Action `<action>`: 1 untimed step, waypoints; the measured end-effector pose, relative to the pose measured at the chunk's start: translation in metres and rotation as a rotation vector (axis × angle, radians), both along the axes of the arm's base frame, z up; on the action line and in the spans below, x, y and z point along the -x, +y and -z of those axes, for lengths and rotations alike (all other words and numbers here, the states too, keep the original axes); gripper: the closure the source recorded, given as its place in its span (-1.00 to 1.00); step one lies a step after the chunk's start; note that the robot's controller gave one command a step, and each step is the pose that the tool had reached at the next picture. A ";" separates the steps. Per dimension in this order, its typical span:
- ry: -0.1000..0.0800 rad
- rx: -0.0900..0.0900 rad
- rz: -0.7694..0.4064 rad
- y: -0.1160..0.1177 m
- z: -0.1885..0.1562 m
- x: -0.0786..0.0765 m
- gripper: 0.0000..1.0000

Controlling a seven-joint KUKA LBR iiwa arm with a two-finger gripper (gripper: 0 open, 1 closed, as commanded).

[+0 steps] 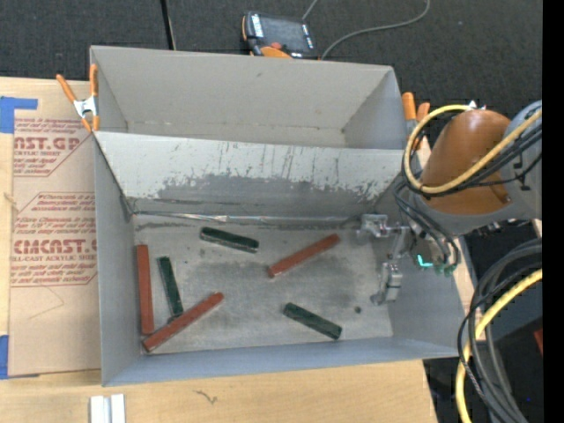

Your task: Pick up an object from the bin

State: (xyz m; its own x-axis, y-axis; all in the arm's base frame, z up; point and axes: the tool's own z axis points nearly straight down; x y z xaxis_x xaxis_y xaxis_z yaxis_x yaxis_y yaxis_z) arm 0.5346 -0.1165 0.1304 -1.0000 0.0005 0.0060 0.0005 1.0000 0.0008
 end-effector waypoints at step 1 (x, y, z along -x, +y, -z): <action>-0.006 -0.004 0.079 0.086 0.064 -0.051 -1.00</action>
Offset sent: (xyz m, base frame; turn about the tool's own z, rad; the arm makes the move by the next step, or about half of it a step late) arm 0.0509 0.0786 -0.0604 0.0862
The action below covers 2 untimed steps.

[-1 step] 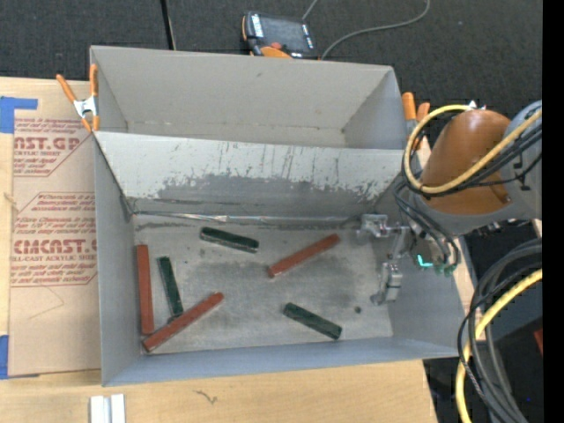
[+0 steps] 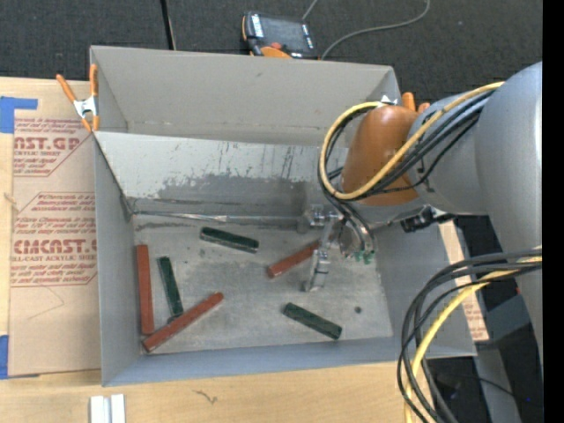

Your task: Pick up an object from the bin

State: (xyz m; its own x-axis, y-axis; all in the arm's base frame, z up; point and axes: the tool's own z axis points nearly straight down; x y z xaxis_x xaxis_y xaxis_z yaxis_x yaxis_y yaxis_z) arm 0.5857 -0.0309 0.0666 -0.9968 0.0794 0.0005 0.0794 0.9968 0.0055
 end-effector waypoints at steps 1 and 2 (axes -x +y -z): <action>-0.005 0.003 0.053 0.031 -0.035 -0.007 -1.00; -0.001 0.006 -0.053 0.016 -0.033 0.003 -1.00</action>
Offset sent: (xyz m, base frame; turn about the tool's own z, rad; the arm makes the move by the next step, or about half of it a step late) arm 0.0052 0.0281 0.0334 0.0569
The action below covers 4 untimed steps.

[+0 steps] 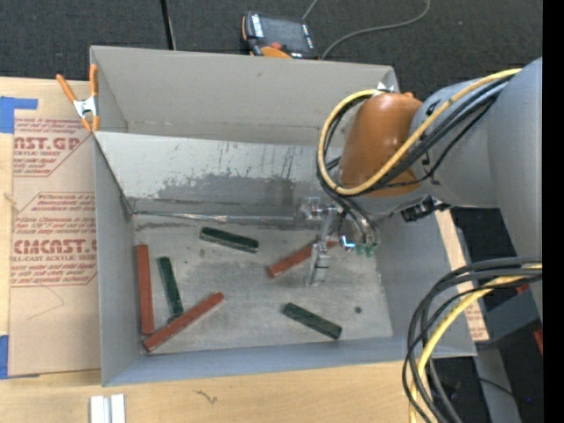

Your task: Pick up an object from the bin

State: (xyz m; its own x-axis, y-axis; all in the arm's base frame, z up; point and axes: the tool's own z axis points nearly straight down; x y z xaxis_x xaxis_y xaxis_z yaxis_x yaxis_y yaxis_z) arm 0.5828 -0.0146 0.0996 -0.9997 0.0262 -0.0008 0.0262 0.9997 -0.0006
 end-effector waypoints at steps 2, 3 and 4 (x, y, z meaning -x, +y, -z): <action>-0.001 -0.001 0.026 0.017 0.032 0.021 -1.00; -0.002 0.000 0.025 0.017 0.031 0.020 1.00; -0.001 0.000 0.025 0.017 0.022 0.020 1.00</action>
Offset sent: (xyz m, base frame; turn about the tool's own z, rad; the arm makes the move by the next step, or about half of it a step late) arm -0.0198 0.0150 -0.0296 0.0266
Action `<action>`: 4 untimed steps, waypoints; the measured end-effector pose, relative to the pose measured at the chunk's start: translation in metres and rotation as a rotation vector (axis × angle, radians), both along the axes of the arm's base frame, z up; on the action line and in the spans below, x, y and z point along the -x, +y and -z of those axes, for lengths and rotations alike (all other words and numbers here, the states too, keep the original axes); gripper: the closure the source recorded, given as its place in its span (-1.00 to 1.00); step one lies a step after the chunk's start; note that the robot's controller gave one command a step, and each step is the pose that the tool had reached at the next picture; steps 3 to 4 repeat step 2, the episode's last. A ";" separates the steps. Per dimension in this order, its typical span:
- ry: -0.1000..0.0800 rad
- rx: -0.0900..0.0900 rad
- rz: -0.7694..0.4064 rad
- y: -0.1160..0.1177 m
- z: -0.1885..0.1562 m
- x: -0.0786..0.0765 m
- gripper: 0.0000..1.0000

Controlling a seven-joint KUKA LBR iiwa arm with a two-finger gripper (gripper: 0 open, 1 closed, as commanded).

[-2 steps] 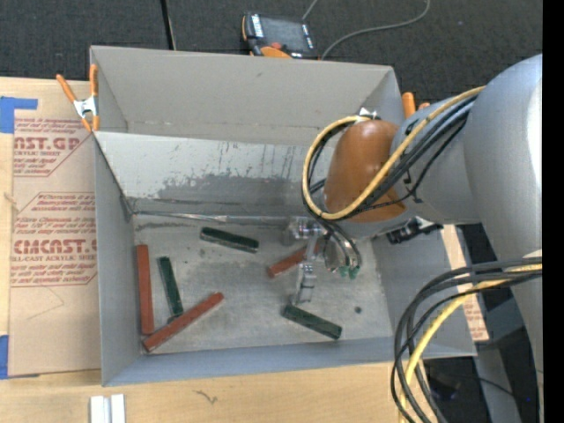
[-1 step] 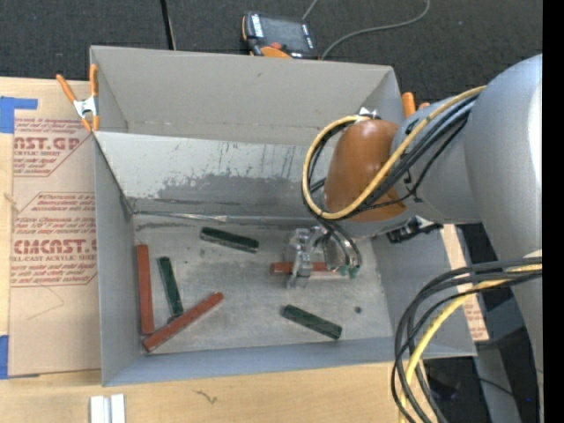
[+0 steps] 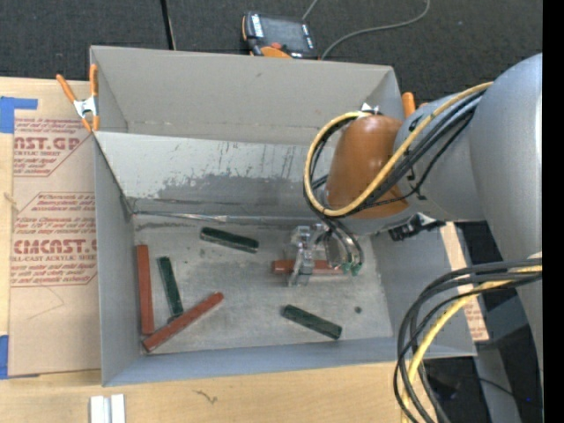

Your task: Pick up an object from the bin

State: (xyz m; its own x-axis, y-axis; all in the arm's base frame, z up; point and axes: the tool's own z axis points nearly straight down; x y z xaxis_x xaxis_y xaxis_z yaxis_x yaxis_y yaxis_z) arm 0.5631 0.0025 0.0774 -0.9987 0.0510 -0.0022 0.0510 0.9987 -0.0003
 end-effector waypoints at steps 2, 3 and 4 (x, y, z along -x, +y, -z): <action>-0.008 -0.001 -0.001 0.000 -0.113 -0.003 1.00; -0.008 -0.001 -0.001 0.000 -0.113 -0.003 1.00; -0.008 -0.001 -0.001 0.000 -0.113 -0.003 1.00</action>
Offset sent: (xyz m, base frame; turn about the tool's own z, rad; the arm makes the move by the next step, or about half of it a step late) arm 0.0002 -0.0001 0.0140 0.0000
